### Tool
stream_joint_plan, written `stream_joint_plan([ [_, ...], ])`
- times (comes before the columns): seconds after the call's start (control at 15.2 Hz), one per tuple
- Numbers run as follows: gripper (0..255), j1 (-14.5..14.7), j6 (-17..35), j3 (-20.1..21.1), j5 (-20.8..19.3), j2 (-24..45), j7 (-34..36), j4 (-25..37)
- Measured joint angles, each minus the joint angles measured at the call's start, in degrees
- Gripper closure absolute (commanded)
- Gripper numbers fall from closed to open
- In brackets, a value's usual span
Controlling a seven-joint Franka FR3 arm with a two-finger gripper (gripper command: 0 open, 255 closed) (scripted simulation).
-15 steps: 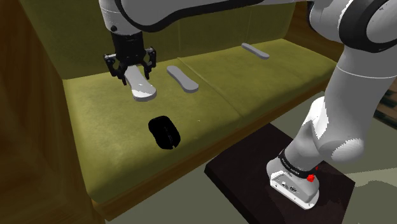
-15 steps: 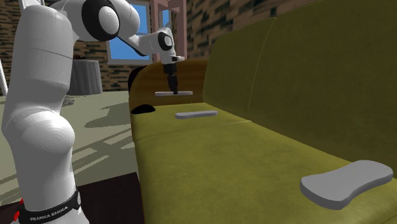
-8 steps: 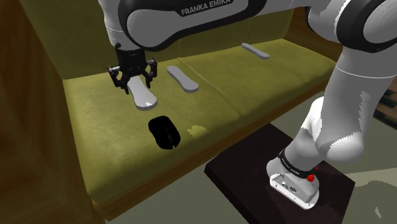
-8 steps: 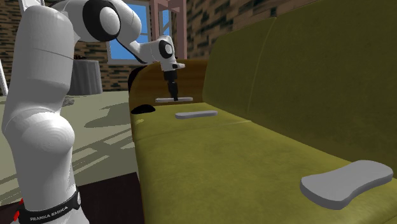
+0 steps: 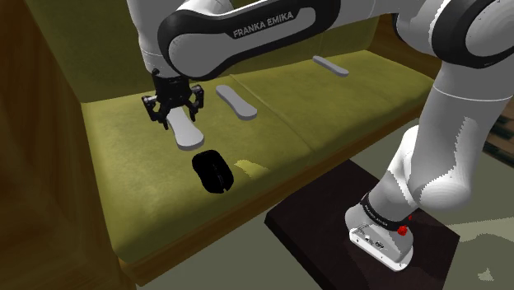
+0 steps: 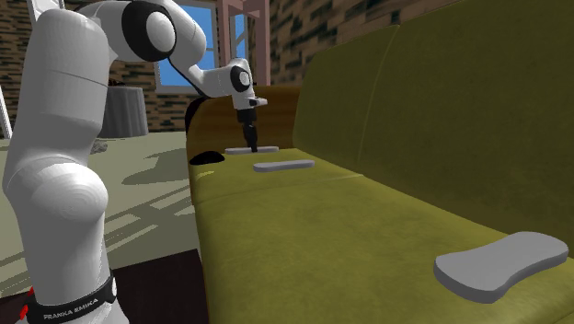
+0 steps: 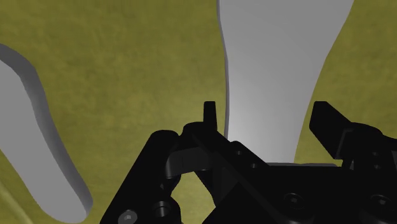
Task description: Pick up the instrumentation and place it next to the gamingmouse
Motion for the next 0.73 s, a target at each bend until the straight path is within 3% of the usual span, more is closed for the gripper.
stream_joint_plan([
  [0.2, 255, 0.0, 0.1, 0.0, 0.0, 0.0, 0.0, -0.1],
  [0.26, 0, 0.0, 0.1, 0.0, 0.0, 0.0, 0.0, -0.1],
  [0.73, 0, 0.0, -0.7, 0.0, 0.1, -0.2, -0.1, 0.5],
])
